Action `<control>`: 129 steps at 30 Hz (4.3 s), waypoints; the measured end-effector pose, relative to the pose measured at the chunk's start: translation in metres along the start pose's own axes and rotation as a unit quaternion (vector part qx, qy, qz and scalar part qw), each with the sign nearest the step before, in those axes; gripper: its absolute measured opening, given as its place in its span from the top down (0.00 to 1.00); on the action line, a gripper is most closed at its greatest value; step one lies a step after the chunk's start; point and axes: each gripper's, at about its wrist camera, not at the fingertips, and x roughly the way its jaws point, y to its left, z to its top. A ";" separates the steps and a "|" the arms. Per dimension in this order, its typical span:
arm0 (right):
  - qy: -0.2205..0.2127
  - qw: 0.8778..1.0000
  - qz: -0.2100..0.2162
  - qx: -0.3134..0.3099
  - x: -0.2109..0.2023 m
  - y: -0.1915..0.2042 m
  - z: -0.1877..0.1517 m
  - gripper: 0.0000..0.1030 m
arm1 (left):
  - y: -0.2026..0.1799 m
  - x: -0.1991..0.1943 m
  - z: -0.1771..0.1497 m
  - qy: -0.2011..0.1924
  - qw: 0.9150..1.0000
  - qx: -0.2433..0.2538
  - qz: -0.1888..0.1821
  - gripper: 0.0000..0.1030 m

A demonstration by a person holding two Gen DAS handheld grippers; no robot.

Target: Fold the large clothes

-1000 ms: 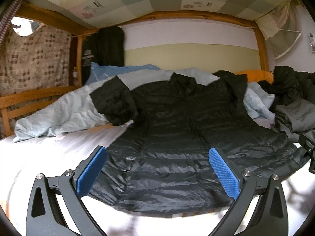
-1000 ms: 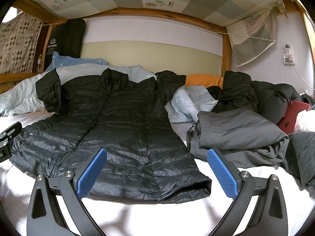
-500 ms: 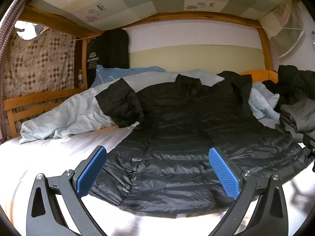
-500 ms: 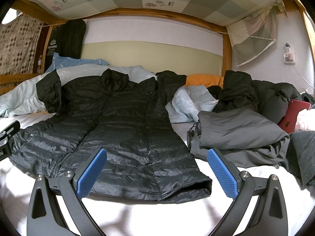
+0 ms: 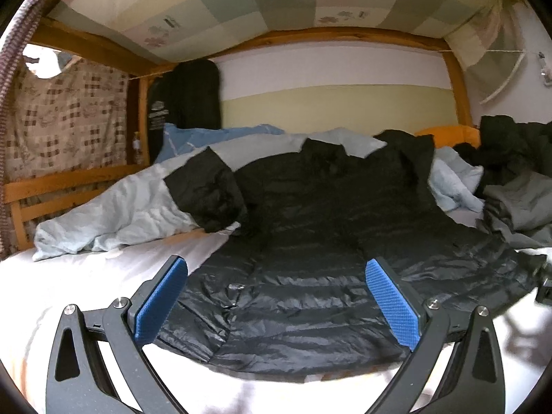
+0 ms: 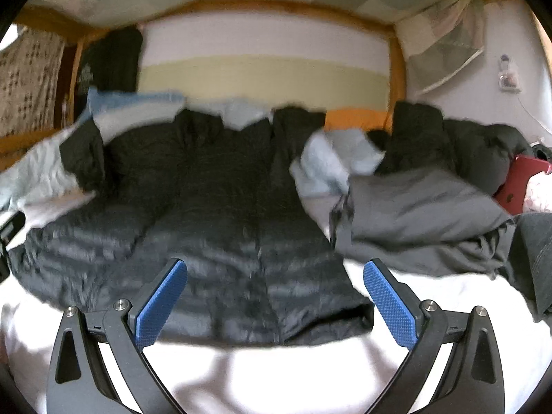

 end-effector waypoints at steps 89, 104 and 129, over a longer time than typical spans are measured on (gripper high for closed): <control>0.074 0.991 0.059 0.092 0.049 -0.144 0.039 0.15 | 0.114 0.002 0.025 0.092 0.991 -0.097 -0.024 0.16; 0.121 0.980 0.149 -0.051 0.026 -0.067 -0.003 0.38 | 0.035 0.029 -0.029 0.222 0.974 0.039 -0.027 0.12; -0.030 0.999 0.039 0.001 -0.046 -0.121 0.018 0.15 | 0.059 -0.054 0.008 0.050 0.997 -0.059 -0.015 0.00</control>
